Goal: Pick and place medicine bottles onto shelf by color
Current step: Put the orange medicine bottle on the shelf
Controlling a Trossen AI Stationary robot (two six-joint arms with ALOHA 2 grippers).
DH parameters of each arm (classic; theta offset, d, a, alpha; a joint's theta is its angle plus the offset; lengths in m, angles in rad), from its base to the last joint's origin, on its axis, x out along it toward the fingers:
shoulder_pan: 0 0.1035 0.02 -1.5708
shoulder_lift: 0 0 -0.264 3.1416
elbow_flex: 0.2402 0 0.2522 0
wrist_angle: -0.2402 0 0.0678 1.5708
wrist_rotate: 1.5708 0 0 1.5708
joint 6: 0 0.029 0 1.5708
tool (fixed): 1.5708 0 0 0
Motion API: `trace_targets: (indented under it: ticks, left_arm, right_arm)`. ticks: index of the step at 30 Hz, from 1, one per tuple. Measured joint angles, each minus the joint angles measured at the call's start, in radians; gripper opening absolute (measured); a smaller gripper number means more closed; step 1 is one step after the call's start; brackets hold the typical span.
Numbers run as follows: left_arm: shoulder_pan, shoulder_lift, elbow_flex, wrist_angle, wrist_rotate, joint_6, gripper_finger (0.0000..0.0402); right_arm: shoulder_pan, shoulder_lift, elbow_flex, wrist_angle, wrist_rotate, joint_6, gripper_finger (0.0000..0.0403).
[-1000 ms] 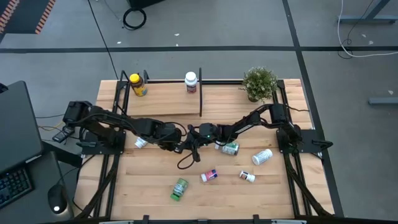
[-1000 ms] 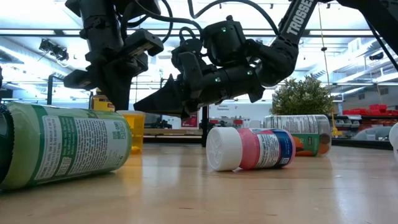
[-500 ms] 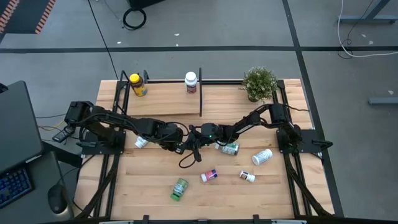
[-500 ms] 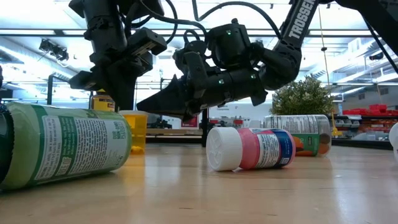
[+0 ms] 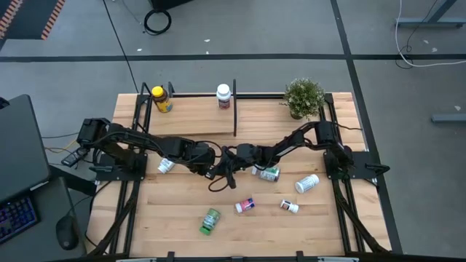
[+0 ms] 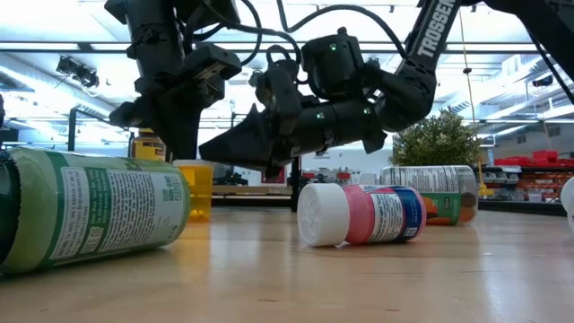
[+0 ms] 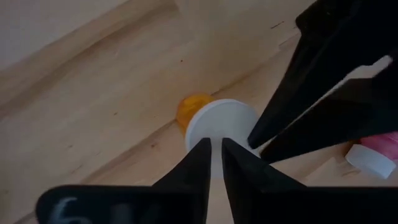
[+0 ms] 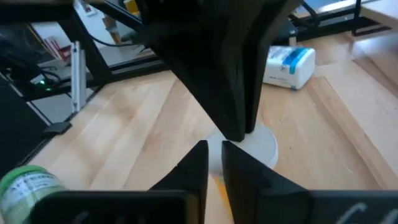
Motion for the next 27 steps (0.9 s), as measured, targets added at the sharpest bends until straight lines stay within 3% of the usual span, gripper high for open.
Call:
trace_targets:
  ticks: [8,15,27]
  left_arm:
    - [0.001,-0.014,0.000,-0.007,0.047,0.015,0.0087]
    - [0.002,-0.049,0.006,-0.010,0.046,0.019,0.0125]
    - [0.002,-0.056,0.067,-0.017,0.026,0.066,0.0255]
  right_arm:
    - [0.019,-0.086,-0.035,-0.038,-0.014,-0.005,0.0104]
    - [0.042,-0.200,-0.111,-0.105,-0.023,-0.004,0.0118]
    - [0.047,-0.430,-0.274,-0.200,0.039,-0.001,0.0117]
